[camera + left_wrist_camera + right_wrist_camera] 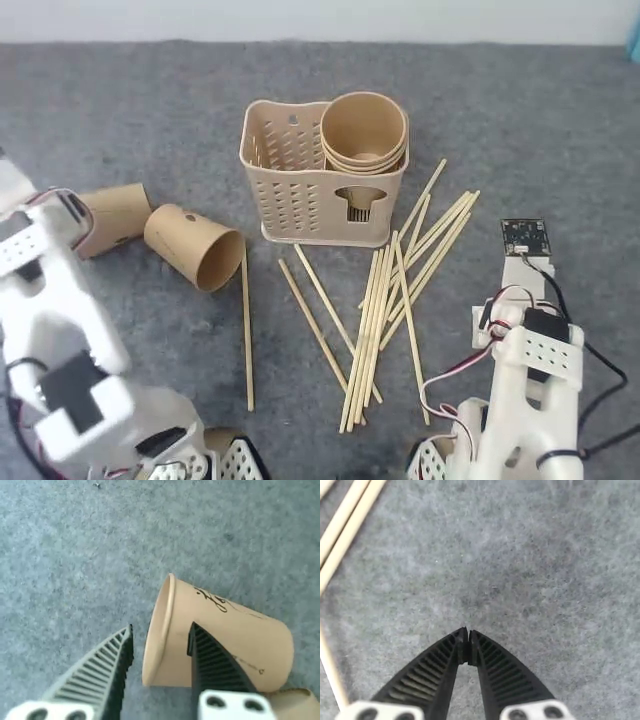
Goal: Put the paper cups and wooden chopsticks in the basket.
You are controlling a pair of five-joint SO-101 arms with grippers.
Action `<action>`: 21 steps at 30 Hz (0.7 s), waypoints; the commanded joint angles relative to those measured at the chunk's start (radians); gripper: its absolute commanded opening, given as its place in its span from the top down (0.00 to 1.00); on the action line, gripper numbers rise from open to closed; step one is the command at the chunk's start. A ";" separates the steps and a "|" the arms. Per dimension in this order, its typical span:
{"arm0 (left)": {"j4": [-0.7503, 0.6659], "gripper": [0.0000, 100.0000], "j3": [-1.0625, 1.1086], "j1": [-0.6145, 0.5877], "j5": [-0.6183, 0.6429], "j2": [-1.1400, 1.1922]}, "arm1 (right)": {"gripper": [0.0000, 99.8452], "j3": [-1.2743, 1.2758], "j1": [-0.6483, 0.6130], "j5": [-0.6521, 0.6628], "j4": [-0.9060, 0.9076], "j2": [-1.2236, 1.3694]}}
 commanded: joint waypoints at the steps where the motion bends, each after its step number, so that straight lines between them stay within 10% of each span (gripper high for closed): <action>1: 0.017 0.83 -0.045 0.009 0.003 0.061 | 0.99 -0.008 0.005 0.012 -0.010 -0.030; 21: 0.103 0.83 -0.051 0.029 0.253 0.054 | 0.99 -0.008 0.004 0.029 -0.010 -0.030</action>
